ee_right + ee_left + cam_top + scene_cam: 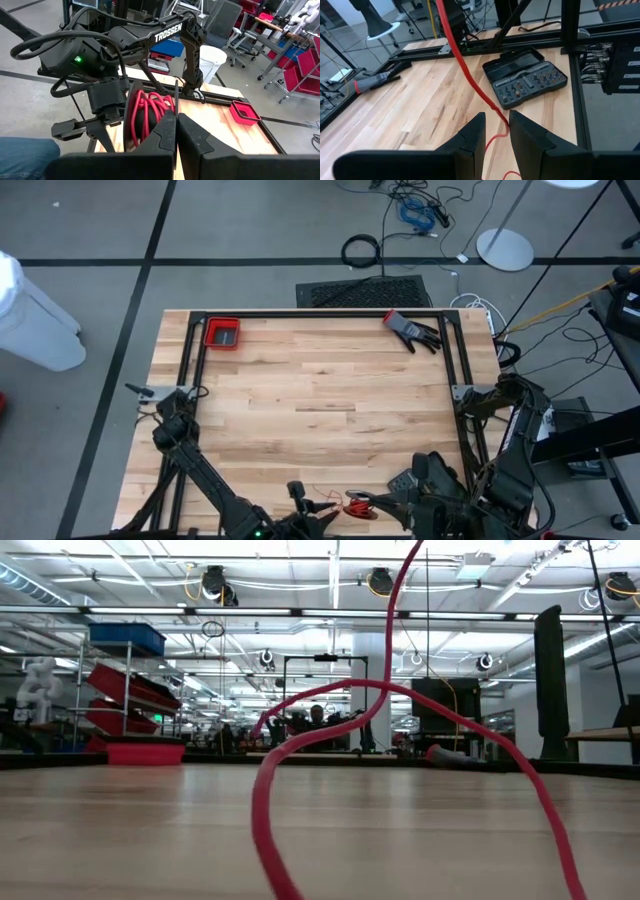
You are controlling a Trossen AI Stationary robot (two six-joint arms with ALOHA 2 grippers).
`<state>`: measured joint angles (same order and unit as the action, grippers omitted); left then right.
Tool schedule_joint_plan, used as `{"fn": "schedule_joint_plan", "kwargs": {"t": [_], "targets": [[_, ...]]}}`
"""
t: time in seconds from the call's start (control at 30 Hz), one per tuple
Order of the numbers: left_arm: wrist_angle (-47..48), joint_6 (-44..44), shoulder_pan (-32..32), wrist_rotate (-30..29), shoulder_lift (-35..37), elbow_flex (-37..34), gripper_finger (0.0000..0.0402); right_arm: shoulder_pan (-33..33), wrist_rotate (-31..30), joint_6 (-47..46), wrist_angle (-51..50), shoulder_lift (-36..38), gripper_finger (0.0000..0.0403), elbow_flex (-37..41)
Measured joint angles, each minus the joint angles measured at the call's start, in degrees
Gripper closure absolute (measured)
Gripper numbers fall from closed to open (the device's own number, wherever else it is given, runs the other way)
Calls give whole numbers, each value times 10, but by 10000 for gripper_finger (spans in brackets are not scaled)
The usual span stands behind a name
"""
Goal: Coil cords
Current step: Coil the red wire onto the spool
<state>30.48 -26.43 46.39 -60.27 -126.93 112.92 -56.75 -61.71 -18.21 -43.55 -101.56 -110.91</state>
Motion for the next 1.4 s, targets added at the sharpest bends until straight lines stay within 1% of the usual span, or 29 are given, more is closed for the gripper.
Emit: {"fn": "schedule_joint_plan", "kwargs": {"t": [0.1,0.2,0.27,0.37,0.4,0.6,0.73,0.77,0.9,1.17,1.3,1.4], "targets": [[0,0,0,0,0,0,309,0,0,0,0,0,403,0],[0,3,-2,-2,0,0,323,0,0,0,0,0,403,0],[0,4,-3,-2,0,0,344,0,0,0,0,0,403,0],[0,13,-5,-3,0,0,386,0,0,0,0,0,403,0],[0,13,-6,-3,0,0,392,0,0,0,0,0,403,0],[3,14,-5,-3,0,0,397,0,0,0,0,0,403,0],[4,14,-6,-32,0,0,398,0,-1,-4,0,0,403,0],[5,16,-9,-40,0,0,398,0,-5,-16,0,0,403,0],[5,34,-31,-53,1,0,399,0,-59,-48,2,0,403,1],[-5,48,-82,-52,3,0,400,2,-88,-65,1,0,403,1],[-59,90,-89,-50,3,0,400,6,-140,-66,1,-7,403,1],[-127,149,-88,-48,3,0,400,16,-150,-66,1,-9,403,1]]}}
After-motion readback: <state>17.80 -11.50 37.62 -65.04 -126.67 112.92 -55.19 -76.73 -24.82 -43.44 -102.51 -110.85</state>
